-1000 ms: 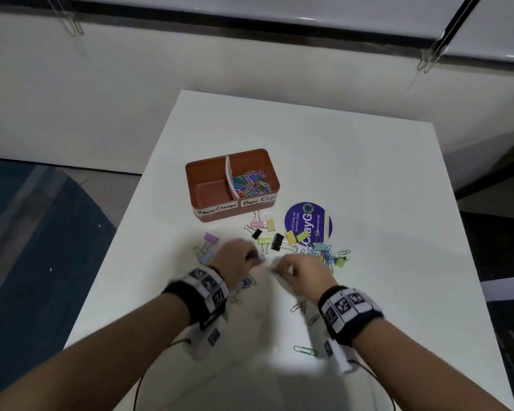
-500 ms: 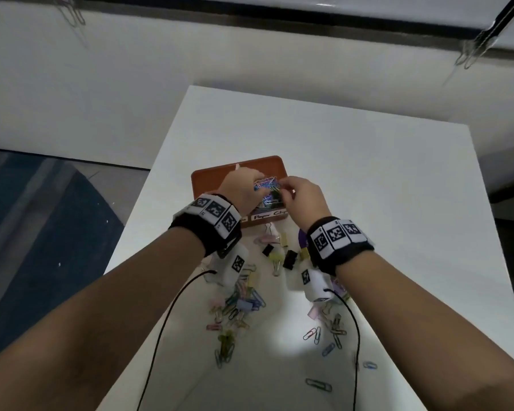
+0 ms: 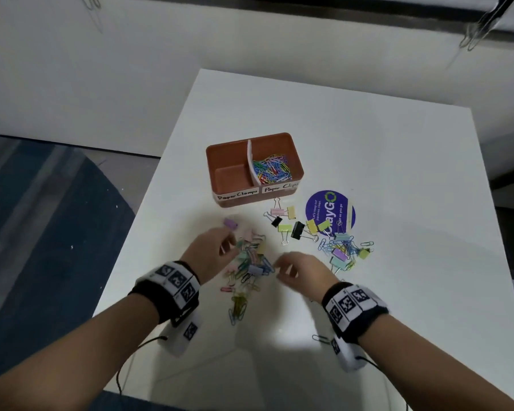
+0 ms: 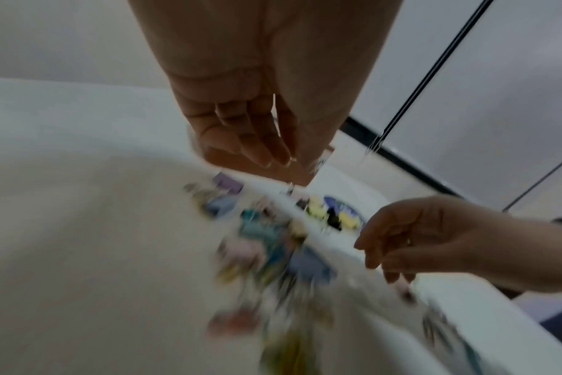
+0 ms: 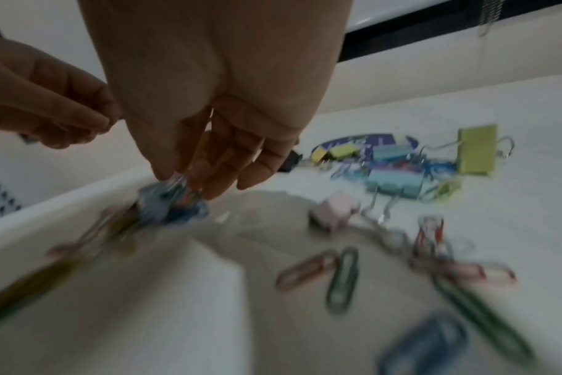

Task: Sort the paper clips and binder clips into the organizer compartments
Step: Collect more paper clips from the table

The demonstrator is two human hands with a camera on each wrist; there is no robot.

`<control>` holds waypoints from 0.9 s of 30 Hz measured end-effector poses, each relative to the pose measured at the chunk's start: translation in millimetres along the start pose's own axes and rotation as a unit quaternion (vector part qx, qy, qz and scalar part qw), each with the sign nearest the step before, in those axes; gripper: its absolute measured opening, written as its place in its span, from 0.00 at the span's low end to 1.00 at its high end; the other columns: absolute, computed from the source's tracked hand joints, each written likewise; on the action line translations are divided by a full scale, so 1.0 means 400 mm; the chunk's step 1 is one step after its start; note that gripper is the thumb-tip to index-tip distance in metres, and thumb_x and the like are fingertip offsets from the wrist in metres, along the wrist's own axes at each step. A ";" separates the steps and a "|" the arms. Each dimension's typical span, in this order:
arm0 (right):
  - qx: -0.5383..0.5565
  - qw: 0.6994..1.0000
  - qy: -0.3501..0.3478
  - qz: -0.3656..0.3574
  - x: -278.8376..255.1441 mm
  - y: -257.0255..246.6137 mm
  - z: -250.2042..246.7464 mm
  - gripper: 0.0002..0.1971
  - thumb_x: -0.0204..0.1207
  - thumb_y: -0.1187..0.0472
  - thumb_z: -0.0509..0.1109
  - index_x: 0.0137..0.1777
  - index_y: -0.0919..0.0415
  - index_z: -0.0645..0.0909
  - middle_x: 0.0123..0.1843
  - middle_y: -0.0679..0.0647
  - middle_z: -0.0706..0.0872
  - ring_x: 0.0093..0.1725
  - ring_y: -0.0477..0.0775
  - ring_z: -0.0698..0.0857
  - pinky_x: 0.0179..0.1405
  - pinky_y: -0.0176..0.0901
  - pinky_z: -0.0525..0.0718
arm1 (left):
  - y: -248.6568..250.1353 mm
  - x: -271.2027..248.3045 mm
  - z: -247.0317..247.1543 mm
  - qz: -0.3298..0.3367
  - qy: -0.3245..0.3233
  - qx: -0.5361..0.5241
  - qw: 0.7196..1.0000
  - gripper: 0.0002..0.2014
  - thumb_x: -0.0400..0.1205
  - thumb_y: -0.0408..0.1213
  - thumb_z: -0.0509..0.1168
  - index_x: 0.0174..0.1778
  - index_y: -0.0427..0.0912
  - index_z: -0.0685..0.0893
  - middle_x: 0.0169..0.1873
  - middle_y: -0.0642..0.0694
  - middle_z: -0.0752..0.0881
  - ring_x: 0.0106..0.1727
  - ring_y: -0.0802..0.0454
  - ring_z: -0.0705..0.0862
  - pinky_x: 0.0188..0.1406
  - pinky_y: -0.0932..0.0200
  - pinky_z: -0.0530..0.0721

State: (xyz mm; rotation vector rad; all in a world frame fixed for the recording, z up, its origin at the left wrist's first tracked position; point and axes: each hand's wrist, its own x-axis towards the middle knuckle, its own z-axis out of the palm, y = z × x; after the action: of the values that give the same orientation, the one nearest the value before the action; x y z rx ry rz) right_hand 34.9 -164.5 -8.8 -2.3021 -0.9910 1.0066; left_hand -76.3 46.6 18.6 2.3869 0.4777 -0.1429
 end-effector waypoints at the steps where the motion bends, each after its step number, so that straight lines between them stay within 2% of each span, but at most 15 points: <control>1: -0.013 1.000 -0.016 0.006 -0.009 -0.004 0.022 0.11 0.77 0.55 0.69 0.58 0.49 0.82 0.48 0.42 0.83 0.43 0.45 0.83 0.47 0.41 0.83 | -0.018 -0.024 0.012 -0.011 -0.012 0.008 1.000 0.08 0.77 0.40 0.70 0.41 0.43 0.78 0.35 0.50 0.80 0.33 0.54 0.77 0.37 0.62 0.77; 4: -0.048 0.998 -0.033 0.015 -0.016 -0.009 0.083 0.14 0.76 0.53 0.69 0.61 0.49 0.81 0.56 0.46 0.84 0.51 0.48 0.84 0.53 0.45 0.83 | -0.073 -0.077 0.046 -0.047 -0.042 0.034 0.997 0.11 0.76 0.46 0.70 0.38 0.46 0.74 0.34 0.52 0.77 0.34 0.54 0.76 0.35 0.63 0.73; 8: -0.071 0.997 -0.019 0.023 -0.002 -0.016 0.137 0.17 0.74 0.52 0.71 0.63 0.48 0.80 0.57 0.48 0.81 0.55 0.51 0.82 0.53 0.44 0.82 | -0.122 -0.111 0.094 -0.102 -0.108 0.068 0.987 0.14 0.74 0.50 0.71 0.48 0.45 0.80 0.44 0.49 0.78 0.46 0.50 0.79 0.50 0.58 0.78; 10: -0.074 0.997 0.004 0.030 0.006 -0.027 0.154 0.18 0.73 0.51 0.72 0.63 0.47 0.79 0.56 0.49 0.80 0.55 0.52 0.81 0.52 0.44 0.81 | -0.132 -0.113 0.118 -0.102 -0.130 0.079 0.983 0.17 0.74 0.49 0.71 0.54 0.45 0.81 0.51 0.46 0.79 0.52 0.47 0.79 0.57 0.55 0.78; 12: -0.072 0.996 0.031 0.040 0.014 -0.037 0.169 0.18 0.73 0.51 0.72 0.63 0.46 0.79 0.56 0.49 0.79 0.55 0.52 0.80 0.52 0.45 0.81 | -0.132 -0.112 0.135 -0.095 -0.131 0.077 0.984 0.18 0.74 0.48 0.71 0.56 0.45 0.81 0.53 0.45 0.79 0.55 0.46 0.79 0.59 0.53 0.78; 14: -0.070 0.995 0.055 0.049 0.022 -0.044 0.184 0.15 0.73 0.51 0.72 0.59 0.47 0.81 0.55 0.49 0.79 0.55 0.53 0.80 0.52 0.46 0.82 | -0.129 -0.106 0.148 -0.085 -0.118 0.076 0.986 0.18 0.74 0.48 0.71 0.56 0.44 0.81 0.51 0.44 0.79 0.54 0.44 0.80 0.58 0.50 0.80; 17: -0.060 0.994 0.079 0.055 0.037 -0.046 0.203 0.08 0.74 0.52 0.72 0.50 0.52 0.83 0.53 0.51 0.80 0.53 0.55 0.81 0.50 0.46 0.81 | -0.129 -0.097 0.153 -0.077 -0.102 0.071 0.989 0.12 0.74 0.46 0.71 0.48 0.43 0.84 0.49 0.43 0.80 0.52 0.42 0.81 0.56 0.49 0.81; 22: -0.057 0.995 0.081 0.031 0.034 -0.037 0.212 0.04 0.75 0.58 0.69 0.42 0.57 0.83 0.49 0.53 0.80 0.46 0.57 0.82 0.46 0.48 0.84 | -0.137 -0.099 0.149 -0.061 -0.122 0.072 0.988 0.10 0.76 0.45 0.69 0.47 0.43 0.83 0.50 0.44 0.81 0.53 0.45 0.80 0.56 0.52 0.79; 25: -0.038 0.996 0.075 0.030 0.021 -0.027 0.210 0.06 0.73 0.62 0.67 0.35 0.54 0.79 0.42 0.51 0.80 0.40 0.56 0.82 0.42 0.51 0.84 | -0.146 -0.104 0.135 -0.045 -0.127 0.042 0.990 0.08 0.77 0.41 0.69 0.46 0.41 0.83 0.47 0.44 0.81 0.49 0.46 0.80 0.54 0.54 0.79; 27: -0.011 0.997 0.069 0.045 0.011 -0.020 0.201 0.11 0.71 0.64 0.67 0.31 0.48 0.74 0.40 0.48 0.82 0.39 0.53 0.83 0.44 0.49 0.84 | -0.150 -0.105 0.124 -0.029 -0.128 0.017 0.991 0.06 0.76 0.38 0.70 0.45 0.39 0.84 0.44 0.44 0.84 0.43 0.51 0.77 0.50 0.60 0.76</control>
State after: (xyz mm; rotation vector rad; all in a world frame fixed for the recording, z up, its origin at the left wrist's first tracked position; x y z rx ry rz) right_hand -27.8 -147.5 -57.3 -2.4179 -0.8538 0.8614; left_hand -136.5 43.5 -46.1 2.3456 0.4256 -0.4817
